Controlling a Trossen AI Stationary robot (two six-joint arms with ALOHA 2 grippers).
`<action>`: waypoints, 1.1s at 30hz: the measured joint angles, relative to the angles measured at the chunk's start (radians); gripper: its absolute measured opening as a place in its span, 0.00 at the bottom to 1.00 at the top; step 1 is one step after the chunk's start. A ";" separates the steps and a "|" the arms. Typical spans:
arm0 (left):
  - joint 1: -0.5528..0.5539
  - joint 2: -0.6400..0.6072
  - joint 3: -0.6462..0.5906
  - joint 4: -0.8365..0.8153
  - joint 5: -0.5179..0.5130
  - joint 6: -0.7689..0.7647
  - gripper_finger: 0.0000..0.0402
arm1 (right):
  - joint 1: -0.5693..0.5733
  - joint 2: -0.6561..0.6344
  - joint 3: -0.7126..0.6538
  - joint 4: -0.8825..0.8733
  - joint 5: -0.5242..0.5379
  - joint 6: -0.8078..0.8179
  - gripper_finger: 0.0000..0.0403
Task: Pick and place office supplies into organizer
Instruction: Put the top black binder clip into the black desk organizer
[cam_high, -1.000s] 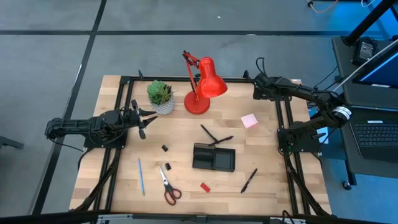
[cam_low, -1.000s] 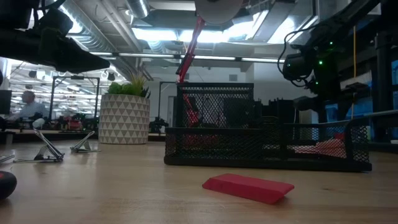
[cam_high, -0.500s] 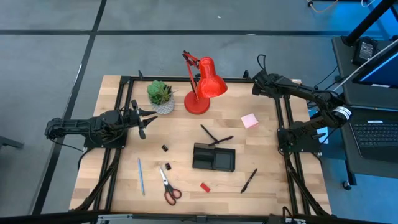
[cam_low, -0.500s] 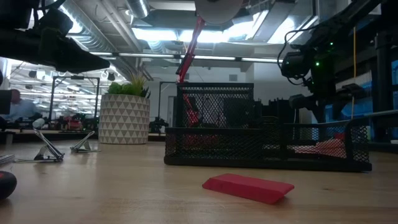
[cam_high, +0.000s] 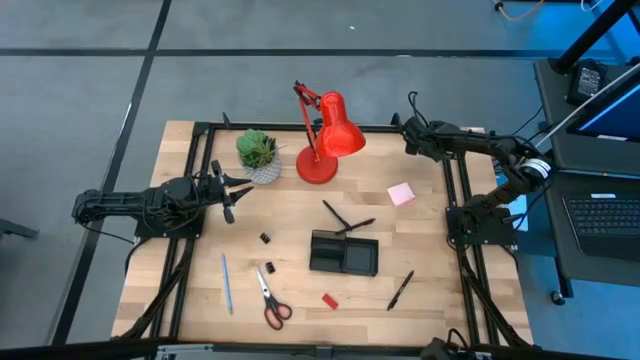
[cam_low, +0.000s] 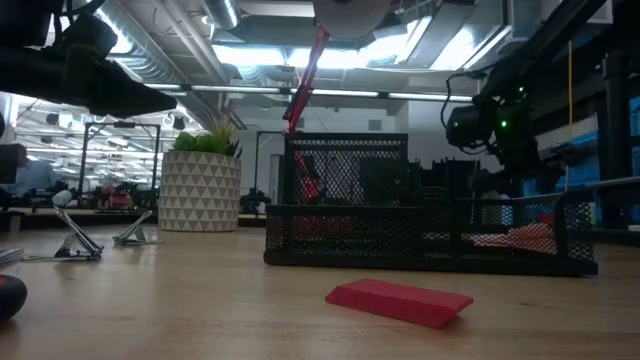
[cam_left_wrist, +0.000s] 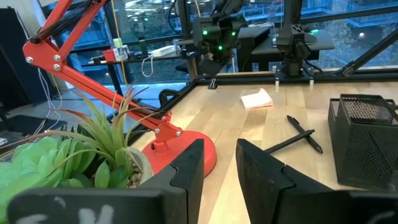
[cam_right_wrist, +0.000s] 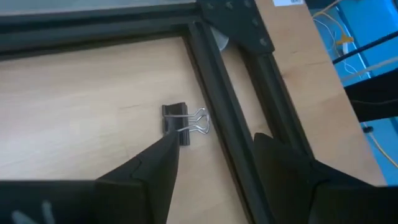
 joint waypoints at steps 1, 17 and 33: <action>0.000 0.000 0.000 0.000 0.000 0.000 0.23 | -0.002 0.012 0.000 0.000 0.000 0.001 0.52; 0.000 0.000 0.000 0.000 0.000 0.000 0.22 | -0.024 0.114 0.002 0.087 0.011 0.150 0.52; 0.000 0.000 0.000 0.000 0.000 0.000 0.22 | -0.024 0.114 0.002 0.164 0.025 0.235 0.52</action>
